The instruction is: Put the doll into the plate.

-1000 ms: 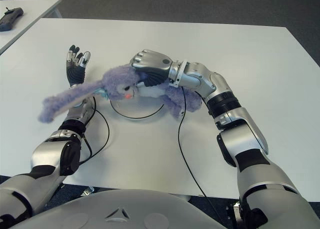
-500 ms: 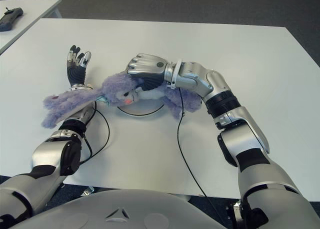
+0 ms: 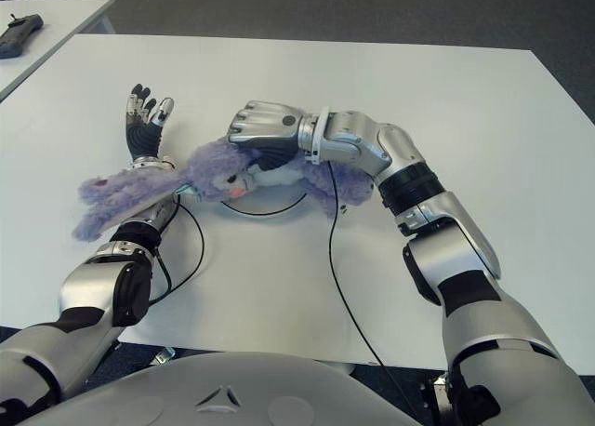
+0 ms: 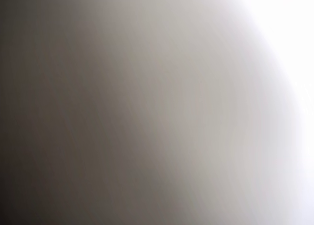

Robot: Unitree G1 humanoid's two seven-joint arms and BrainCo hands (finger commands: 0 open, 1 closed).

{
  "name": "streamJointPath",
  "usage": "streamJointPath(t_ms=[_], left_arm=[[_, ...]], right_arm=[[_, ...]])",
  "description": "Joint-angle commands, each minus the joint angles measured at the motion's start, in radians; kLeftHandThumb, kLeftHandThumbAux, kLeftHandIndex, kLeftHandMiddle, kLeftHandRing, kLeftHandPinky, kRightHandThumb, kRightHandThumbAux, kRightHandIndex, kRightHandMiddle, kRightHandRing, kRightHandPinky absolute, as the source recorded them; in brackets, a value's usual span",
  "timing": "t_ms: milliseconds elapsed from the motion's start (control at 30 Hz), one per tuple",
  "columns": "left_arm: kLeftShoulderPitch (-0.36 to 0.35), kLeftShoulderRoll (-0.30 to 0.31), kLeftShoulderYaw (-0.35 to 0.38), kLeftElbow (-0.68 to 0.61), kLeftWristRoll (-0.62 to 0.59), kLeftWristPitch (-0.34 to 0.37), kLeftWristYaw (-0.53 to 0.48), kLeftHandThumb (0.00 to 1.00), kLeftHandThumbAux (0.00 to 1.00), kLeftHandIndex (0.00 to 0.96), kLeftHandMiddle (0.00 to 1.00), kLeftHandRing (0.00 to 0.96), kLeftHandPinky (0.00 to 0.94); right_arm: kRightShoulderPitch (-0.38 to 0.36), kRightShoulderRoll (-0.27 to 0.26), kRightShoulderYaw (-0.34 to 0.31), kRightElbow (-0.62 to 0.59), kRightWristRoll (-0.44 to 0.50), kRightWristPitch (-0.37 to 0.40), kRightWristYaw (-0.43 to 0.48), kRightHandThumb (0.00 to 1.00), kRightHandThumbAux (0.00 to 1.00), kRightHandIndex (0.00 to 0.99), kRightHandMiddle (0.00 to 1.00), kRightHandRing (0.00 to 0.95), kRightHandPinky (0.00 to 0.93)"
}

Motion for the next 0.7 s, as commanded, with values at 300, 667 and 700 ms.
streamJointPath(t_ms=[300, 667, 700], left_arm=[[0.245, -0.16, 0.0, 0.21, 0.007, 0.093, -0.061, 0.0, 0.634, 0.013, 0.079, 0.077, 0.088], [0.252, -0.163, 0.009, 0.214, 0.007, 0.081, -0.06, 0.0, 0.619, 0.01, 0.074, 0.074, 0.089], [0.252, -0.164, 0.01, 0.214, 0.007, 0.079, -0.06, 0.0, 0.614, 0.01, 0.074, 0.074, 0.088]], right_arm=[[-0.025, 0.026, 0.062, 0.017, -0.045, -0.018, 0.013, 0.691, 0.729, 0.435, 0.821, 0.836, 0.845], [-0.038, 0.052, 0.09, 0.074, -0.056, -0.002, 0.011, 0.691, 0.728, 0.435, 0.809, 0.826, 0.824], [-0.04, 0.054, 0.092, 0.078, -0.06, 0.0, 0.009, 0.691, 0.727, 0.435, 0.809, 0.827, 0.825]])
